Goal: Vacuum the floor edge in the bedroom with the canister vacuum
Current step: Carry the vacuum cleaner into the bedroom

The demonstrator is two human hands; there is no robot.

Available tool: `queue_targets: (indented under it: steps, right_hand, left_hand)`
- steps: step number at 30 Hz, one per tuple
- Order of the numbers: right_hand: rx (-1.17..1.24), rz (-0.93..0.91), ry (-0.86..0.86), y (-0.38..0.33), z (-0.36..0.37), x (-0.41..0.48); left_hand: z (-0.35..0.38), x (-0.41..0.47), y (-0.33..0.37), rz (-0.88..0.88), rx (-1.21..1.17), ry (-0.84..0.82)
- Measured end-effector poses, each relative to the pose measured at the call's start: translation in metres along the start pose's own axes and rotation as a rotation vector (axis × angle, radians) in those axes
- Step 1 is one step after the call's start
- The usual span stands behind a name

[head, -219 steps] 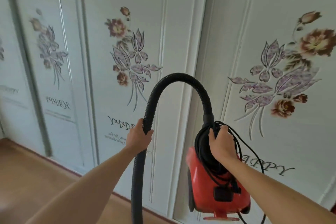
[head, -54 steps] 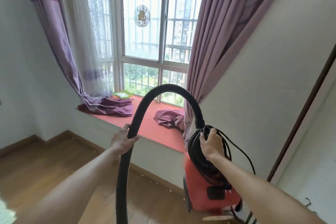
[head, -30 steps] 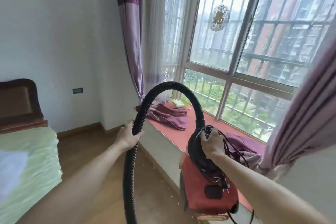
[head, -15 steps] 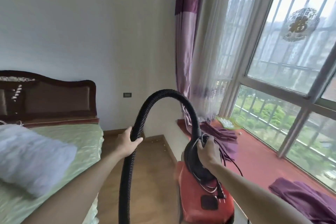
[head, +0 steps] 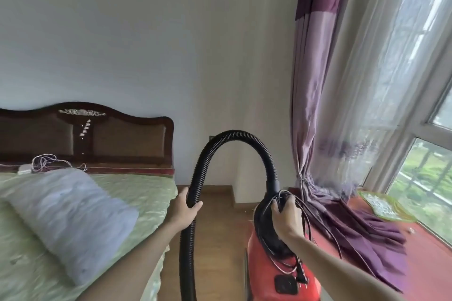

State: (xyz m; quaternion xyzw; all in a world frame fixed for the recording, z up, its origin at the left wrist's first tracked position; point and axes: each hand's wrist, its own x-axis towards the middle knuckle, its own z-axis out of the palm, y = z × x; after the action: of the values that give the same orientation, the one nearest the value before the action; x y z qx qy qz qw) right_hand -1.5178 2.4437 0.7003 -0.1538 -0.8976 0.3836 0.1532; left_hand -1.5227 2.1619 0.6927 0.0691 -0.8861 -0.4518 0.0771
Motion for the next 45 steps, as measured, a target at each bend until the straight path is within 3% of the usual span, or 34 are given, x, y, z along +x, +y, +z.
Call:
queue_targets:
  steps: [24,34,45]
  right_hand:
    - [0.045,0.100,-0.087,-0.054,0.212,0.240]
    - [0.070,0.246,-0.036,-0.029,0.223,0.288]
    - [0.148,0.321,0.086,0.027,0.174,0.340]
  left_hand:
    - [0.043,0.314,-0.074,-0.047,0.034,-0.062]
    - [0.097,0.376,-0.060,0.014,0.078,-0.178]
    - [0.181,0.418,0.016,0.098,0.135,-0.268]
